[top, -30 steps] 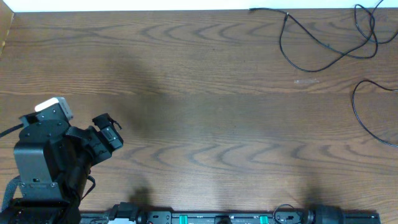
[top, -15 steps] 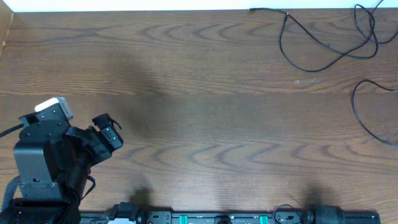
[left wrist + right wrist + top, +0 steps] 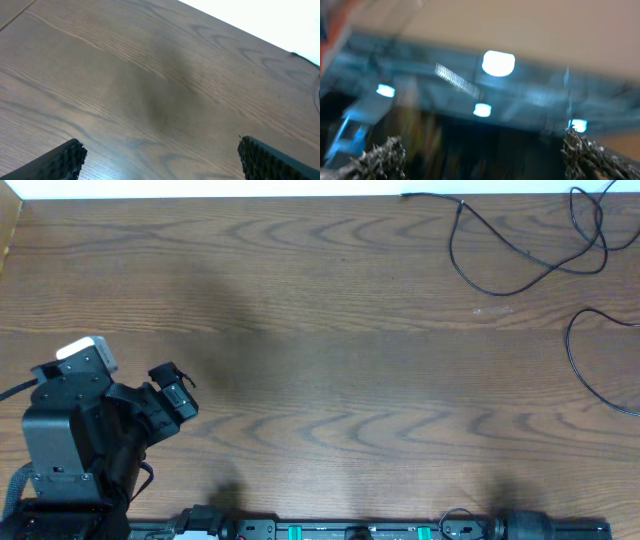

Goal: Untangle cables

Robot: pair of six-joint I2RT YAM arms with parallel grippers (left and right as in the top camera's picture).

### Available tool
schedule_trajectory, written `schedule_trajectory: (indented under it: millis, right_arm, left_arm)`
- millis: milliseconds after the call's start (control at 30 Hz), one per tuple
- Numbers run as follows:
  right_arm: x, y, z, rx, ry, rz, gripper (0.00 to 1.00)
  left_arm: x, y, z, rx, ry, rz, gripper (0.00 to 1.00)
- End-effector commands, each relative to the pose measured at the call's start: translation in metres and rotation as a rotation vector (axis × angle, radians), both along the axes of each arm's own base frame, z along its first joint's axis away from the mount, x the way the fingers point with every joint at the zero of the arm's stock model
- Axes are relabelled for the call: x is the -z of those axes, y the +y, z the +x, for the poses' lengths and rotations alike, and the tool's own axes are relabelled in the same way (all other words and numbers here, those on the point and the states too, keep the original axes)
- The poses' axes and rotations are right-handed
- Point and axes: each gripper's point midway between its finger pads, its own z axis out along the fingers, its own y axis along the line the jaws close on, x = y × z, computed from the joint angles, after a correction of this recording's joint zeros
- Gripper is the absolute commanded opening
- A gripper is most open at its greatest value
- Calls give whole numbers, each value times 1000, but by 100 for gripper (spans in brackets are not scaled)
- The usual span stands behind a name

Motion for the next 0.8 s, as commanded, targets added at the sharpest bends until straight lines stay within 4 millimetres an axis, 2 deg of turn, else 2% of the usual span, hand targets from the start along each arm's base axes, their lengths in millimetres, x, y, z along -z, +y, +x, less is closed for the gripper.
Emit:
schedule_trajectory:
  millis: [0,33,167,300,400,600,767]
  right_arm:
    - [42,-10,77,-76,197,140,99]
    - [60,-13,101,-92,257,172,99]
    - [122,-20,164,-109,445,247,99]
    - [175,-29,204,-73,572,284,99]
    - [197,-32,219,-62,608,294,99]
    - [221,-42,240,-20,601,316,99]
    - [266,-45,262,-7,674,325,99]
  left_arm:
    - [0,3,0,-3,5,21,98]
    - [0,3,0,-3,5,21,98]
    - [0,3,0,-3,5,21,98]
    - [0,3,0,-3,5,21,98]
    - [0,3,0,-3,5,21,98]
    - [0,3,0,-3,5,21,98]
    - [0,3,0,-4,5,21,98]
